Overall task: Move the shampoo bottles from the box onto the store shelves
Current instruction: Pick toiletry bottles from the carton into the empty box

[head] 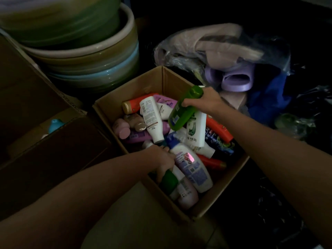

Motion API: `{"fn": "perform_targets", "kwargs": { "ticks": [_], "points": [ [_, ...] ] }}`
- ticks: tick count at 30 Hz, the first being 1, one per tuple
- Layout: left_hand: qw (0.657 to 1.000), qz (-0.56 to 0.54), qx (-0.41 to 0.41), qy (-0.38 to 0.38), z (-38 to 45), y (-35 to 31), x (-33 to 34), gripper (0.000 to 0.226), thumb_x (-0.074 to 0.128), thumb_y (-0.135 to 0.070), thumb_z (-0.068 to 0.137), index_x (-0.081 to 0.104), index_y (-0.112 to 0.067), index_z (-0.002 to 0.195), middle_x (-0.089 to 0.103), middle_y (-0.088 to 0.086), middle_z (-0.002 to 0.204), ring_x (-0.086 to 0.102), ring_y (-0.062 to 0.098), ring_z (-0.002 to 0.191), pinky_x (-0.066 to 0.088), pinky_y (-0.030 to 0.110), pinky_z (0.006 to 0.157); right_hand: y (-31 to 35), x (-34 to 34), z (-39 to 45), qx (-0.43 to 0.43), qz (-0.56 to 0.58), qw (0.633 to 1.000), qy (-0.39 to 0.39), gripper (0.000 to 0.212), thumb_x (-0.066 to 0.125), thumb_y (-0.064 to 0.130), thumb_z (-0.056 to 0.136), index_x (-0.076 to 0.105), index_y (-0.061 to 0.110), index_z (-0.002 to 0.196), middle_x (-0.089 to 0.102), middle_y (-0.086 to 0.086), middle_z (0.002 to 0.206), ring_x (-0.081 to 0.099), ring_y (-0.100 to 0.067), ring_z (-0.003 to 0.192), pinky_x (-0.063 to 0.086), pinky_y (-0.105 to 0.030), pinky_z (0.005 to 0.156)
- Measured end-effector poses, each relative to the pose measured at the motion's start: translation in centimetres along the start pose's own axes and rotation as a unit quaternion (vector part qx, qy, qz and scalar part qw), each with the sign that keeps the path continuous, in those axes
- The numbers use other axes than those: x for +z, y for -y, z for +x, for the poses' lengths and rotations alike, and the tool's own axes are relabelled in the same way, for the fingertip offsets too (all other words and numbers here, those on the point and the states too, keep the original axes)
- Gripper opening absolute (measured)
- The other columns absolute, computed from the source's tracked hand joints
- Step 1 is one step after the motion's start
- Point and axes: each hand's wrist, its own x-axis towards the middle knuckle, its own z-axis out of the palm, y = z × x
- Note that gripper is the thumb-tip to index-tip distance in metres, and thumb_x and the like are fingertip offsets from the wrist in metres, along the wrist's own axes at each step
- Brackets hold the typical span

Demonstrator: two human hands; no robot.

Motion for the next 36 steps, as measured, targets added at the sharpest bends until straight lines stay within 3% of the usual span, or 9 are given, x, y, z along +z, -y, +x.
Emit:
{"fn": "perform_targets", "kwargs": {
  "ticks": [4, 9, 14, 19, 23, 25, 28, 33, 36],
  "points": [
    [0.999, -0.021, -0.018, 0.016, -0.2, -0.6, -0.5, 0.057, 0.070, -0.047, 0.074, 0.054, -0.030, 0.125, 0.042, 0.002, 0.130, 0.038, 0.028, 0.120, 0.032, 0.034, 0.069, 0.1, 0.8, -1.1, 0.010, -0.007, 1.000, 0.021, 0.028, 0.078, 0.028, 0.068, 0.073, 0.012, 0.090, 0.070, -0.009, 0.095, 0.065, -0.021, 0.091, 0.052, -0.034, 0.081],
    [0.998, -0.044, -0.016, 0.041, 0.1, -1.1, -0.6, 0.055, 0.074, -0.042, 0.073, 0.056, -0.025, 0.122, 0.049, 0.004, 0.127, 0.047, 0.025, 0.112, 0.041, 0.034, 0.084, 1.3, 1.3, -1.4, -0.010, -0.016, 1.000, 0.010, 0.021, 0.078, 0.027, 0.069, 0.072, 0.015, 0.085, 0.069, -0.008, 0.094, 0.060, -0.015, 0.086, 0.050, -0.030, 0.078],
    [0.993, -0.091, 0.026, 0.077, 0.3, -0.4, -0.8, 0.048, 0.074, -0.042, 0.073, 0.060, -0.022, 0.114, 0.055, -0.003, 0.111, 0.053, 0.021, 0.105, 0.045, 0.034, 0.080, 1.6, 1.6, -0.5, -0.036, -0.036, 0.999, -0.006, 0.022, 0.079, 0.032, 0.065, 0.058, 0.028, 0.061, 0.065, -0.014, 0.101, 0.056, -0.024, 0.104, 0.049, -0.033, 0.082],
    [0.997, -0.037, 0.046, -0.044, -0.4, -0.6, 0.8, 0.053, 0.068, -0.051, 0.075, 0.058, -0.025, 0.120, 0.042, 0.005, 0.127, 0.038, 0.027, 0.116, 0.029, 0.041, 0.094, 0.5, 1.8, -0.3, -0.046, -0.046, 0.998, -0.018, 0.018, 0.080, 0.032, 0.065, 0.065, 0.023, 0.070, 0.066, -0.013, 0.096, 0.057, -0.025, 0.102, 0.049, -0.032, 0.081],
    [0.976, -0.124, 0.043, -0.176, -1.4, -0.5, 2.7, 0.057, 0.069, -0.051, 0.074, 0.058, -0.022, 0.123, 0.029, 0.010, 0.135, 0.030, 0.029, 0.120, 0.021, 0.039, 0.107, 0.2, 1.8, -0.7, -0.044, -0.035, 0.998, -0.025, 0.016, 0.079, 0.028, 0.068, 0.067, 0.017, 0.072, 0.064, -0.008, 0.092, 0.058, -0.017, 0.088, 0.039, -0.020, 0.067],
    [0.937, -0.245, 0.019, -0.248, -2.7, -0.4, 2.1, 0.063, 0.073, -0.049, 0.072, 0.057, -0.021, 0.126, 0.033, 0.006, 0.128, 0.036, 0.023, 0.116, 0.032, 0.029, 0.100, 0.8, 1.6, -0.8, -0.052, -0.047, 0.997, -0.042, 0.019, 0.080, 0.030, 0.066, 0.062, 0.024, 0.065, 0.064, -0.013, 0.104, 0.060, -0.022, 0.094, 0.038, -0.021, 0.069],
    [0.854, -0.409, -0.019, -0.322, -5.3, 0.8, 0.6, 0.061, 0.077, -0.041, 0.071, 0.058, -0.016, 0.123, 0.038, 0.000, 0.120, 0.046, 0.017, 0.111, 0.037, 0.022, 0.092, 3.3, 0.6, -1.2, -0.089, -0.071, 0.991, -0.070, 0.025, 0.079, 0.026, 0.070, 0.069, 0.010, 0.086, 0.061, -0.015, 0.101, 0.058, -0.024, 0.097, 0.042, -0.024, 0.074],
    [0.731, -0.471, -0.089, -0.485, -11.2, 4.8, -2.9, 0.062, 0.083, -0.052, 0.057, 0.069, -0.017, 0.106, 0.049, 0.000, 0.116, 0.053, 0.017, 0.112, 0.041, 0.026, 0.099, 10.0, -1.3, -2.1, -0.164, -0.074, 0.968, -0.177, 0.041, 0.076, 0.031, 0.072, 0.065, 0.008, 0.104, 0.045, -0.018, 0.124, 0.050, -0.028, 0.108, 0.037, -0.027, 0.090],
    [0.595, -0.548, -0.035, -0.587, -16.7, 7.0, -5.2, 0.052, 0.086, -0.039, 0.060, 0.069, -0.011, 0.100, 0.071, 0.000, 0.096, 0.068, 0.007, 0.087, 0.056, 0.029, 0.080, 15.4, -2.2, -2.4, -0.213, 0.035, 0.943, -0.255, 0.042, 0.074, 0.032, 0.074, 0.063, 0.008, 0.106, 0.039, -0.011, 0.121, 0.051, -0.025, 0.108, 0.039, -0.025, 0.095]
  ]
}}
